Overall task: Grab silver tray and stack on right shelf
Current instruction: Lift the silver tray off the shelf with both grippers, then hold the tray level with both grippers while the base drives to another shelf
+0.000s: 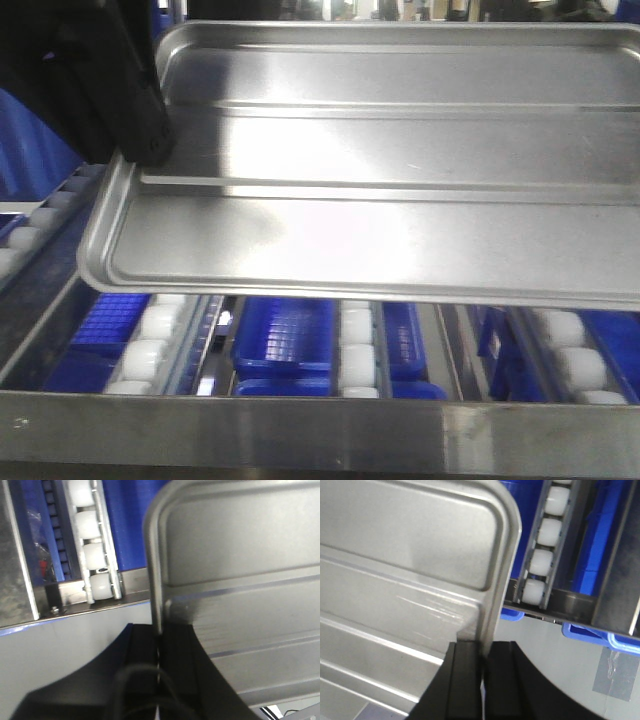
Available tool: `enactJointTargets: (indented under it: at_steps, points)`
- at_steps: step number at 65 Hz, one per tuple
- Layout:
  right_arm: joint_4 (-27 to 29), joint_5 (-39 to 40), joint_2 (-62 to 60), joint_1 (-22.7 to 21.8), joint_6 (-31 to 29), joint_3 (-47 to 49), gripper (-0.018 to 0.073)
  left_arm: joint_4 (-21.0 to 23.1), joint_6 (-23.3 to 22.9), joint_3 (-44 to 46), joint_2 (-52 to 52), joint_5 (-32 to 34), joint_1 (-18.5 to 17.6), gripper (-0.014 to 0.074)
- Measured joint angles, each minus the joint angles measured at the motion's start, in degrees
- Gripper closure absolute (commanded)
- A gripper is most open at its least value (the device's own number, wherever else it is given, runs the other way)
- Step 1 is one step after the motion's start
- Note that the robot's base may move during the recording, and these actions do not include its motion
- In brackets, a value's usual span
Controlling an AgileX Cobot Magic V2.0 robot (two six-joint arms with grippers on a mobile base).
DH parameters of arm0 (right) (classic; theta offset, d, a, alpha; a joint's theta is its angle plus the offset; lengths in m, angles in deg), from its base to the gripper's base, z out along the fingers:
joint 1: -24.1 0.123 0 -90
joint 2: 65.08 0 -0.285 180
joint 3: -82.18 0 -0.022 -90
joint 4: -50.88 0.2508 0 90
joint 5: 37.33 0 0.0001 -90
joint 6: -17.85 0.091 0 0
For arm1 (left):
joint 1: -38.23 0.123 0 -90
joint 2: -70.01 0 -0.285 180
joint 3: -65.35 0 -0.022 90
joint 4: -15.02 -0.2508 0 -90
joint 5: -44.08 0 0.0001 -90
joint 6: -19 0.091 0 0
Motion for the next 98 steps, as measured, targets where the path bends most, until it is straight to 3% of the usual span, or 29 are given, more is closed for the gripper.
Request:
enactJointTargets:
  at_steps: [98]
  points:
    - [0.0,0.0,0.0,0.0,-0.12,0.0,0.0503,0.0,0.0,0.0,0.0,0.0,0.0,0.0689]
